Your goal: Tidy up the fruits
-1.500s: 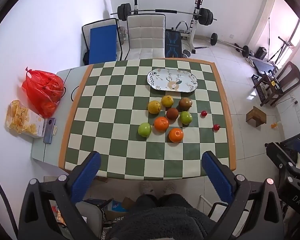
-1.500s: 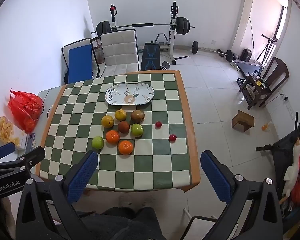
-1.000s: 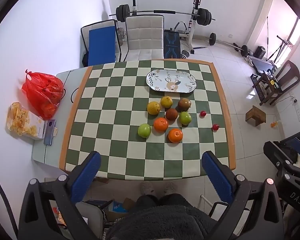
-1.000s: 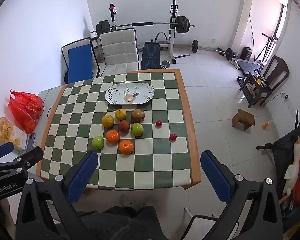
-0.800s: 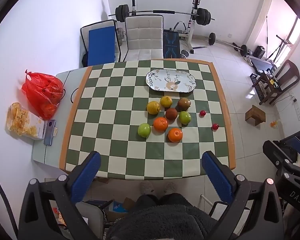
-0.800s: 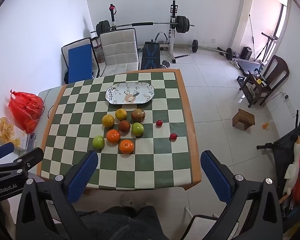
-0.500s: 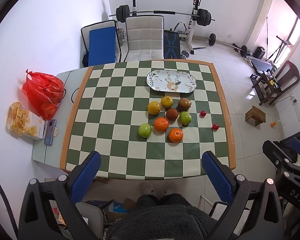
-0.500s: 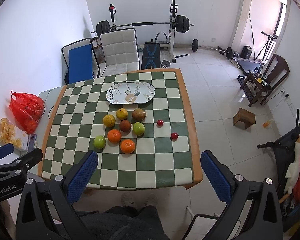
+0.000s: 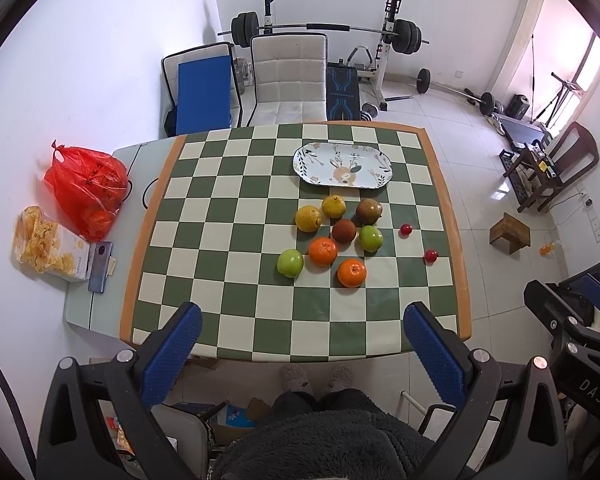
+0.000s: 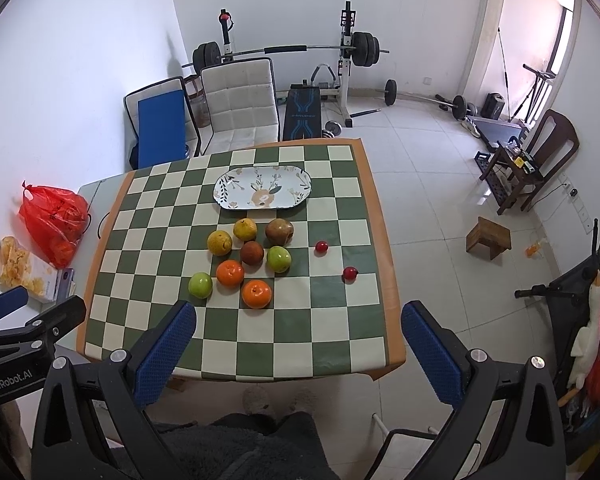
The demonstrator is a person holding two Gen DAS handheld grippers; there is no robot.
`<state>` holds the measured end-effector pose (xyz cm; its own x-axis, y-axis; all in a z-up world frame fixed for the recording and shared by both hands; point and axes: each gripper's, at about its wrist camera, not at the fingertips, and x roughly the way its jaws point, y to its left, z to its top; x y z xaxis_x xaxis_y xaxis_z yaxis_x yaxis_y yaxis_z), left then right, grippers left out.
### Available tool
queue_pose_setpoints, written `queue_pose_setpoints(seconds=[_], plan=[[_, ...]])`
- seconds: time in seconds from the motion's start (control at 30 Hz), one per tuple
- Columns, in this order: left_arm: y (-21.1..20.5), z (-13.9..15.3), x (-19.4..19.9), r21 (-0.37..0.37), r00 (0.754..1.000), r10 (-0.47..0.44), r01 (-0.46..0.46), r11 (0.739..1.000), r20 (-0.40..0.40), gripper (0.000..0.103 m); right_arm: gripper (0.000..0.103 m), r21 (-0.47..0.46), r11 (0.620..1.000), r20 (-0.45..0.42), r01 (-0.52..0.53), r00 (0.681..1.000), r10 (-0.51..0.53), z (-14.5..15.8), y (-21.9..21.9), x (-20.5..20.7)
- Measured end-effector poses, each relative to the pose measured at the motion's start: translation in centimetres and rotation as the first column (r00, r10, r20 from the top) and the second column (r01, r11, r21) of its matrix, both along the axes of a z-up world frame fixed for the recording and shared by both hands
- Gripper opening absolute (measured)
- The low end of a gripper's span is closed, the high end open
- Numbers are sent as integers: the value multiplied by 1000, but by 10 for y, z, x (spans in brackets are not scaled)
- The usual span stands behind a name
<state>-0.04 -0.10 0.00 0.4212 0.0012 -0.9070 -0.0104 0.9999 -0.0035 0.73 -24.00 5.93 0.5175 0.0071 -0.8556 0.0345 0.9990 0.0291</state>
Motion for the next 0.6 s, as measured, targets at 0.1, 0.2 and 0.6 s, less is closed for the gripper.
queue_pose_setpoints(seconds=[0.1, 0.2, 0.6], plan=[[0, 0, 0, 1, 1000, -1, 1, 1000, 0, 103, 103, 1, 1000, -1, -1, 1000, 1, 1, 0, 0], [0, 0, 0, 0, 1000, 0, 0, 1000, 2, 103, 103, 1, 1000, -1, 1, 1000, -1, 2, 5, 0], [-1, 3, 3, -4, 1000, 2, -1, 1000, 2, 103, 103, 2, 1000, 3, 5, 1000, -5, 6, 10, 2]])
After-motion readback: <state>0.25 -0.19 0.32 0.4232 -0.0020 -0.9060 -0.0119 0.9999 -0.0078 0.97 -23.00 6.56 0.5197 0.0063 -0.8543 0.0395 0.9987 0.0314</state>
